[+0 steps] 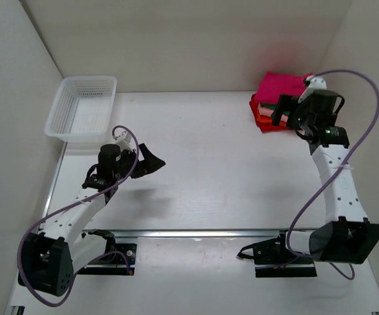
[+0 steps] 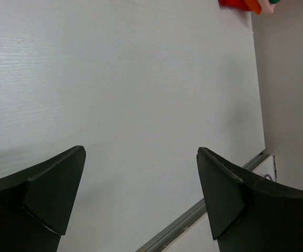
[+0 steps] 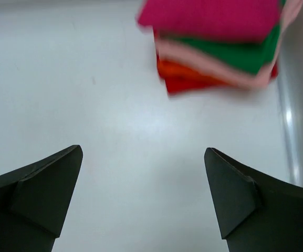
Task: Fold and stack the t-shirts
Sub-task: Put the neatly folded tshirt into the corner of the board with the right arm
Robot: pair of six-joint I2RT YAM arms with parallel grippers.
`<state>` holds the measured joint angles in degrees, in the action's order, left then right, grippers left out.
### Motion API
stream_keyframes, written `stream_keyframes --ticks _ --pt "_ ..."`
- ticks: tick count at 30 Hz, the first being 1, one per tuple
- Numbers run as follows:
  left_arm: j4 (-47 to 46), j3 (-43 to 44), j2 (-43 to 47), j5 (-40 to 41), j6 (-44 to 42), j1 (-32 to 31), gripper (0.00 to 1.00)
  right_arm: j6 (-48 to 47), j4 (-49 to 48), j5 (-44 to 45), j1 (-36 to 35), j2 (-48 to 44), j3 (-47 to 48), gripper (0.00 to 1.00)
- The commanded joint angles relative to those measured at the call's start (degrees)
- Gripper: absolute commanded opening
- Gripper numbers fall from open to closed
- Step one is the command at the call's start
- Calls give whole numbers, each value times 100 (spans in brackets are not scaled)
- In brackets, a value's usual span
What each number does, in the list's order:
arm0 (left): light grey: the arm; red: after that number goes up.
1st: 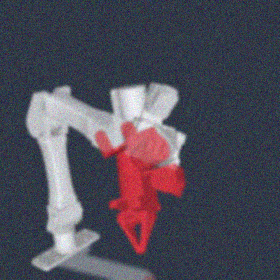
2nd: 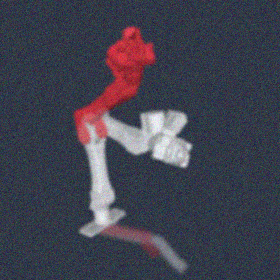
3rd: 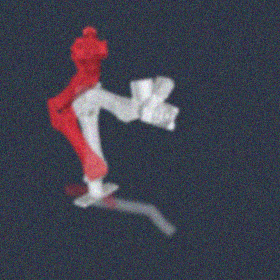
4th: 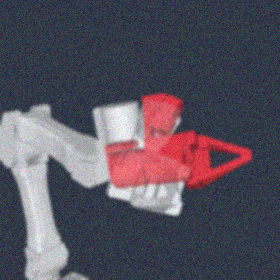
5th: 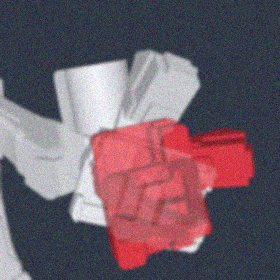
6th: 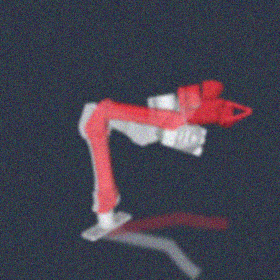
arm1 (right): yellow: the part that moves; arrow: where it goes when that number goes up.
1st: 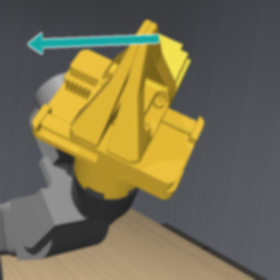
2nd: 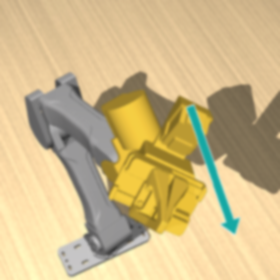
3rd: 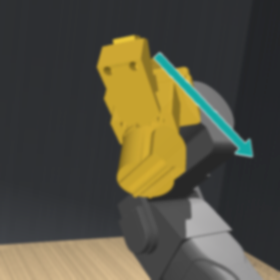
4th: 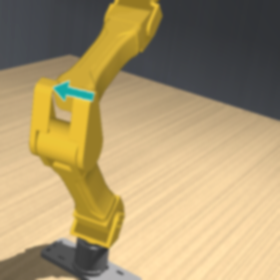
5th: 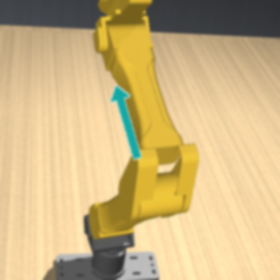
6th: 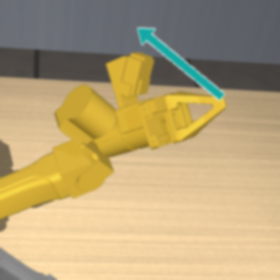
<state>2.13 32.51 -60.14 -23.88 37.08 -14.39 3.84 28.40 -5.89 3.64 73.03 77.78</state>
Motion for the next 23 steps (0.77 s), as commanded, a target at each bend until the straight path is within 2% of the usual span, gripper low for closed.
stream_keyframes --ticks 1,3,5,7,8,10,12,14,18,20,23 --pt "357 -193 344 278 -113 33 99 390 1106 -315 154 266 -920 99" --pt "515 -149 389 366 -332 -11 99 451 774 -386 120 -375 -1700 99" --pt "551 96 145 340 -621 42 99 460 527 -395 111 -797 -2010 99" --pt "1180 701 -418 77 -1079 173 99 451 596 -456 119 -826 -1908 99" --pt "1489 1269 -872 -11 -1289 217 98 477 770 -457 119 -739 -1828 99" --pt "2813 2133 -1446 628 -1003 122 99 416 965 -474 41 -633 -1731 99" --pt "3223 2242 -1580 1462 -939 25 99 477 870 -588 58 -711 -1818 99" --pt "3032 1901 -1299 1675 -1150 -2 99 512 676 -694 32 -817 -1985 100" --pt "2276 821 -10 1765 -1220 -2 99 530 701 -686 -73 -669 -1925 99" --pt "2161 652 387 1475 -1316 -28 99 539 693 -598 -205 -580 -1898 99" --pt "1871 546 809 1700 -1205 -2 99 618 632 -580 -320 -492 -1907 99"
